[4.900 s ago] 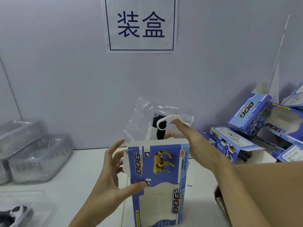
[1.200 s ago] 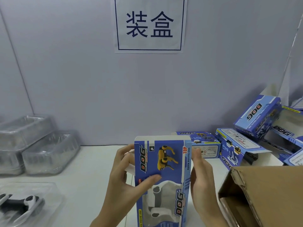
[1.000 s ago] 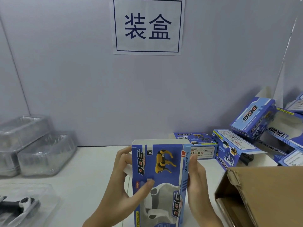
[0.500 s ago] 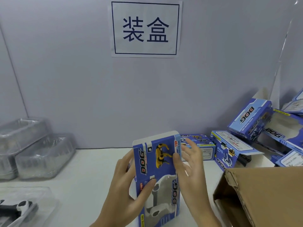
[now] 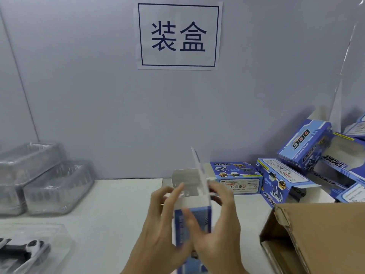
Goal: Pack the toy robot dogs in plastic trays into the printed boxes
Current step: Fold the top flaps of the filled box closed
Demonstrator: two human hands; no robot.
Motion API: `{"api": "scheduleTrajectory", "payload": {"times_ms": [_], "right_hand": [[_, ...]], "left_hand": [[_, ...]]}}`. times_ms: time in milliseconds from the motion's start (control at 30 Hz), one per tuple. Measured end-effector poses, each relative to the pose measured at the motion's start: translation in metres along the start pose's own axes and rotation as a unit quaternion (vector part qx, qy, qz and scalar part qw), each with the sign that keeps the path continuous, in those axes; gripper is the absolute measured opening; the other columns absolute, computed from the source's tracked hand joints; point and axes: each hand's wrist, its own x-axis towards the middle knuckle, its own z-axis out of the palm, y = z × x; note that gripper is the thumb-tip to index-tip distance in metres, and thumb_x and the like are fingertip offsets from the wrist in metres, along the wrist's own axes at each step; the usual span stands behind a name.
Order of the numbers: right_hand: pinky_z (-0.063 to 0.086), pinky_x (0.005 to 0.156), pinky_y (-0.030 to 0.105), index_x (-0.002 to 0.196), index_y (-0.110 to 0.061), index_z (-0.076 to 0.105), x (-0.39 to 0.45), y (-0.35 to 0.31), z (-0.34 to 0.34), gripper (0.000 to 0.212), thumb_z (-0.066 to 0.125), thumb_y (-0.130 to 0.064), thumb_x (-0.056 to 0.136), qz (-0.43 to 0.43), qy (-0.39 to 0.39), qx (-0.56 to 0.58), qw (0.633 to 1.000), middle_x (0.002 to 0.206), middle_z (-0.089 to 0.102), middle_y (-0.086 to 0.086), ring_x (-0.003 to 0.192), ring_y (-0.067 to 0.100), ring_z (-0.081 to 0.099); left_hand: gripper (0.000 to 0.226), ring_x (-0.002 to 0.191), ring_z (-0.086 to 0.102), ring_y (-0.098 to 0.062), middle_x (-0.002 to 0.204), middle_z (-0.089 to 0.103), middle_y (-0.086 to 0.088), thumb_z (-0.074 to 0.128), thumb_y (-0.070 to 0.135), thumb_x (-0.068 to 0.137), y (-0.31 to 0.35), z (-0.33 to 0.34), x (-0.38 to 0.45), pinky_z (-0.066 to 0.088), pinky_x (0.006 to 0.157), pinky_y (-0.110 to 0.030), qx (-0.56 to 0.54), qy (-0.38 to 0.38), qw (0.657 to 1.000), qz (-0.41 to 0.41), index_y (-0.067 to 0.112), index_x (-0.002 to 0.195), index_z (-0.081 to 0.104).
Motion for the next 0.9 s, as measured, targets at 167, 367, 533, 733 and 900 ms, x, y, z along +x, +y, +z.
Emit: {"api": "scheduleTrajectory", "payload": {"times_ms": [167, 367, 533, 733, 900], "right_hand": [[0.054, 0.086, 0.012, 0.143, -0.043, 0.044, 0.015, 0.018, -0.015, 0.051, 0.065, -0.032, 0.097, 0.116, 0.008, 0.146, 0.982, 0.136, 0.062, -0.021, 0.121, 0.005, 0.065], [0.058, 0.078, 0.021, 0.127, -0.033, 0.060, 0.019, 0.044, -0.022, 0.044, 0.051, 0.003, 0.104, 0.238, -0.030, 0.253, 0.937, 0.120, 0.074, -0.001, 0.110, 0.017, 0.072], [0.059, 0.094, 0.037, 0.139, -0.038, 0.041, 0.016, 0.035, -0.018, 0.045, 0.062, -0.045, 0.100, 0.209, -0.029, 0.285, 0.935, 0.129, 0.070, 0.002, 0.116, 0.027, 0.070], [0.060, 0.084, 0.027, 0.130, -0.027, 0.041, 0.007, 0.033, -0.014, 0.054, 0.072, -0.051, 0.093, 0.085, -0.022, 0.118, 0.989, 0.131, 0.057, -0.002, 0.107, 0.011, 0.070], [0.046, 0.080, 0.005, 0.117, -0.027, 0.052, 0.005, 0.034, -0.015, 0.024, 0.059, -0.046, 0.103, 0.046, 0.006, 0.090, 0.995, 0.115, 0.057, -0.016, 0.096, -0.002, 0.062]], "left_hand": [[0.069, 0.137, 0.050, -0.026, 0.153, 0.042, -0.003, 0.071, 0.027, 0.092, -0.012, 0.004, -0.006, 0.049, 0.105, -0.036, -0.076, 0.049, 0.996, 0.011, 0.022, 0.153, 0.039], [0.097, 0.145, 0.032, 0.013, 0.155, 0.028, 0.046, 0.078, 0.060, 0.081, -0.033, 0.003, 0.008, 0.035, 0.115, -0.025, -0.228, -0.048, 0.941, -0.244, 0.068, 0.152, 0.013], [0.078, 0.129, 0.064, -0.015, 0.140, 0.060, 0.023, 0.077, 0.041, 0.089, -0.037, 0.019, 0.013, 0.057, 0.104, -0.044, -0.351, -0.057, 0.895, -0.267, 0.066, 0.146, 0.030], [0.084, 0.107, 0.067, -0.018, 0.128, 0.061, 0.010, 0.088, 0.054, 0.075, -0.027, 0.033, -0.003, 0.053, 0.087, -0.018, -0.214, 0.036, 0.957, -0.193, 0.044, 0.146, 0.044], [0.067, 0.147, 0.043, -0.013, 0.157, 0.039, 0.016, 0.076, 0.063, 0.085, -0.023, 0.026, -0.003, 0.051, 0.104, -0.031, -0.247, 0.017, 0.956, -0.155, 0.038, 0.141, 0.047]]}}
